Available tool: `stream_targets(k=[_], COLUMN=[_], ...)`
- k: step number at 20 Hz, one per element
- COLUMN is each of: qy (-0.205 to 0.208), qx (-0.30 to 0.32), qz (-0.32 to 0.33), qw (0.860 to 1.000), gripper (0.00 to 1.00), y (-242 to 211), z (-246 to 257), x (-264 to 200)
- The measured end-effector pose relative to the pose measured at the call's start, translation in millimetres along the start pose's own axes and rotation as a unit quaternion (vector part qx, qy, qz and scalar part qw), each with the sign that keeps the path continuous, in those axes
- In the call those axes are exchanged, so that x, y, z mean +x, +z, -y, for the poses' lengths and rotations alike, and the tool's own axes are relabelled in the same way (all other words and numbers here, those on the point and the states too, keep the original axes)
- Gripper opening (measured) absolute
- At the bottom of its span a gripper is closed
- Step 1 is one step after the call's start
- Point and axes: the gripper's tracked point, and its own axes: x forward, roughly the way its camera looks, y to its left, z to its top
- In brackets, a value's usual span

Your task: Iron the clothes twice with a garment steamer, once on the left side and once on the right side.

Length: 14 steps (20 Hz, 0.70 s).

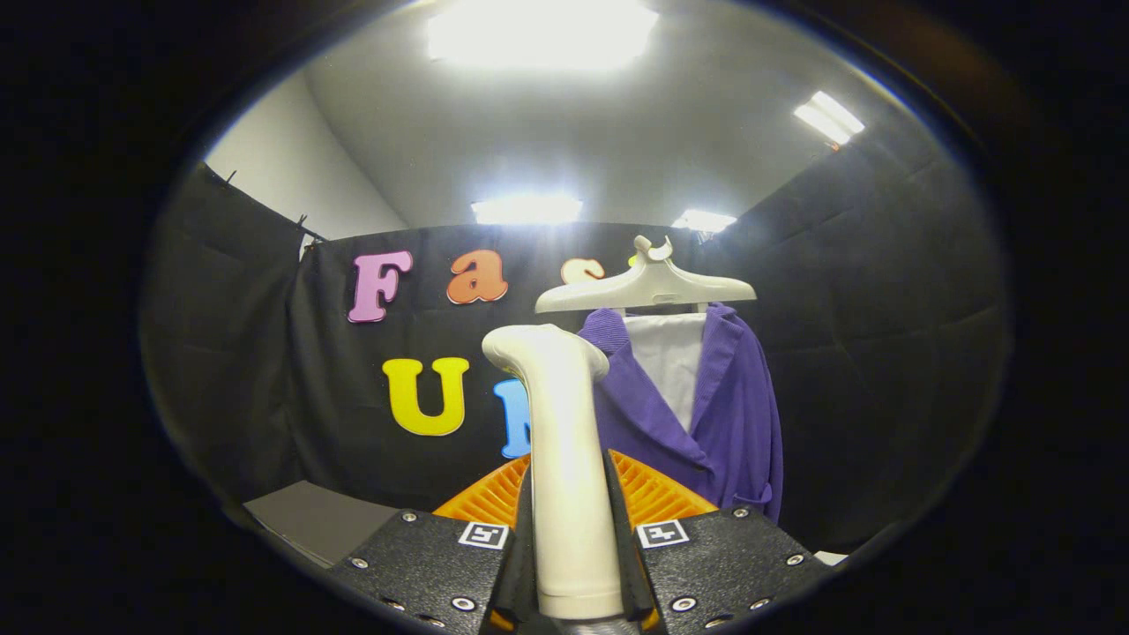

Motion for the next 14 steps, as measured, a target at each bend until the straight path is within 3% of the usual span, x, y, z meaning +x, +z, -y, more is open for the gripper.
stream_targets(k=[8, 14], qy=[-0.049, -0.05], qx=[-0.026, -0.034], qz=[0.013, 0.012], qw=[0.998, 0.998], gripper=[0.38, 0.38], y=[-16, -36], z=[25, 25], x=[60, 83])
